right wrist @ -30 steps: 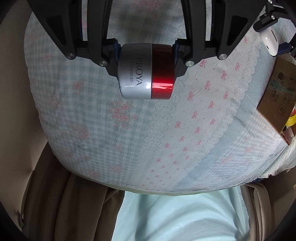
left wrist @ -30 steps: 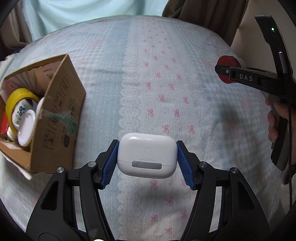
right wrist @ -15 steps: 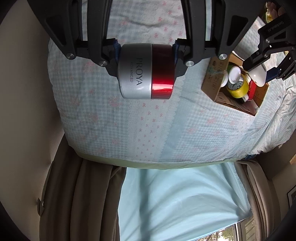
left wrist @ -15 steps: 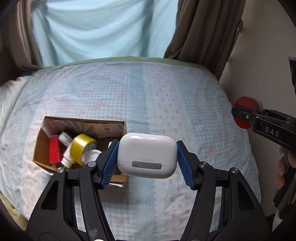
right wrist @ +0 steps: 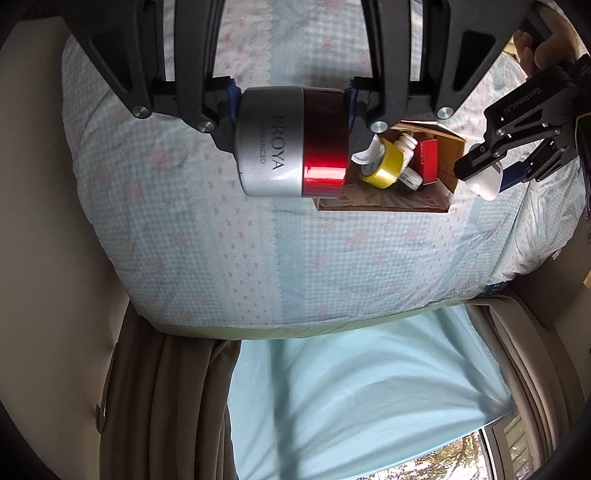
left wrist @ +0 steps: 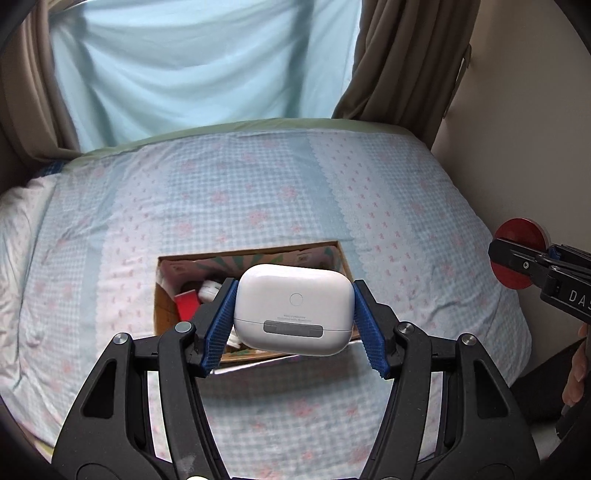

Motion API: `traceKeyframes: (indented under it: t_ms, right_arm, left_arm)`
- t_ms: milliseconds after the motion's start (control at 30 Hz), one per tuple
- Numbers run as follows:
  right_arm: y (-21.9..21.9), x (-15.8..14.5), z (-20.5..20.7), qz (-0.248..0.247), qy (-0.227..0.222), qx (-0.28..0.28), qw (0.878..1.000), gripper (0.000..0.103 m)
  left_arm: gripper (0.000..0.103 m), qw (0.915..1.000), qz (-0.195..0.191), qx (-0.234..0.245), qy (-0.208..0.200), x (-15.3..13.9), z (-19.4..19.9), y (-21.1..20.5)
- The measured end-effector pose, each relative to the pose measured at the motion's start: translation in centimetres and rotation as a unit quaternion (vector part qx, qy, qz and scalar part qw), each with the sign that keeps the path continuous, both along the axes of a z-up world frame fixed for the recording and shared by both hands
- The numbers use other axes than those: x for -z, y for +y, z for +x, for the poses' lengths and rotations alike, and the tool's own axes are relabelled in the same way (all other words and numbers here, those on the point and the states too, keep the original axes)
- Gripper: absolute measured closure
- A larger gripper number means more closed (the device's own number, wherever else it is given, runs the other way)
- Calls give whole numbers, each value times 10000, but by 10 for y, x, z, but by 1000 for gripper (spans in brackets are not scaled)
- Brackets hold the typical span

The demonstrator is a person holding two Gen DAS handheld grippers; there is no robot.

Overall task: Organize rigid objects
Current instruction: 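Carry the earbud case and PROYA jar into the cardboard box and release both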

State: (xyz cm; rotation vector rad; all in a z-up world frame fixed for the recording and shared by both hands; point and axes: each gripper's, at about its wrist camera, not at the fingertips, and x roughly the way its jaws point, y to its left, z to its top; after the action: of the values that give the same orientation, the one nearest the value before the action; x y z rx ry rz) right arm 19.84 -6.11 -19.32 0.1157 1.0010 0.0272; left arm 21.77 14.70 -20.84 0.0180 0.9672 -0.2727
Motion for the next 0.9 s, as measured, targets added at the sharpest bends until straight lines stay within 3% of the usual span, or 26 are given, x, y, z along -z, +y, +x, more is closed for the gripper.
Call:
traceKeyframes:
  t_ms: [167,367,633,900]
  right_arm:
    - [41,10,11,257,241,80,9993,65]
    - [75,38,44,212,597,-88,9980,65]
    - [89,104,105,144,1261,-103,9919,65]
    - [94,180,152,93,1979,-177,9800,65]
  left_arm:
    - [45,9999,38,49,141,12,15,43]
    - [45,9989,59,-131,445,42,39,78]
    - [45,9939,265,-175,1059,107,78,93]
    - [45,9829,501,-83,1770,186,115,88]
